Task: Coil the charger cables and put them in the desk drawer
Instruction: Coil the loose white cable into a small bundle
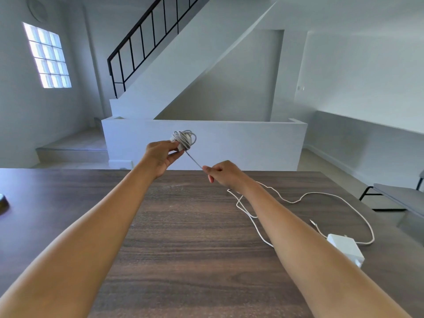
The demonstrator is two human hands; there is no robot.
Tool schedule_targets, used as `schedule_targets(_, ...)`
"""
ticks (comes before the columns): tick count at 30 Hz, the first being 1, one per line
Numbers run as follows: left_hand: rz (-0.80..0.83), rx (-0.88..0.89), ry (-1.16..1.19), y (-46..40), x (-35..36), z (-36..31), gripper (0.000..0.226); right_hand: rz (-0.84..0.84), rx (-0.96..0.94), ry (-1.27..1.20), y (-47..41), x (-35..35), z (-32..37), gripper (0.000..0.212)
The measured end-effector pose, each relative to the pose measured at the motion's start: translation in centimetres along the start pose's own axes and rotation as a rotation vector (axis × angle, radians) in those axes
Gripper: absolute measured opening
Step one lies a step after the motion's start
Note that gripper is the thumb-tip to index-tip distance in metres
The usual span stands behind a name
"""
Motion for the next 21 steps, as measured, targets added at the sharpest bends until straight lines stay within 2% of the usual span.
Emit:
schedule_targets(2, -0.103, 0.046, -0.150, -0.6, -0.8, 0.3, 0.008, 0.047, -0.041, 0.042, 0.4, 0.5, 1.3, 0.046)
schedule_targets(6, -0.225, 0.259, -0.647, -1.2, -2.3, -0.7, 0.008, 0.082, -0.121, 0.116, 1.1, 0.5, 3.4, 0.043)
schedule_targets(10, -0.261, 0.452, -1.009, -0.7, -1.8, -2.0, 0.006, 0.089, -0.137, 0.169, 1.4, -0.5, 4.3, 0.042)
schedule_targets(16, -0.114, 0.564, -1.305, -0.5, -0.8, -1.3, 0.029, 0.064, -0.135, 0.191, 1.8, -3.1, 4.9, 0.035)
schedule_targets(21, 0.117, 0.554, -1.499, -0.4, 0.2, 0.3, 0.031, 0.016, -0.126, 0.156, 1.5, -5.6, 4.9, 0.022)
Point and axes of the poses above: each hand's wrist, its own y-axis away from the middle knuckle, its own x-axis out of the palm, z = x × y, the point moved 8 cm from there along -y, towards the middle knuckle, and after that the axes turned 4 degrees about -z, right-handed, at the moved point
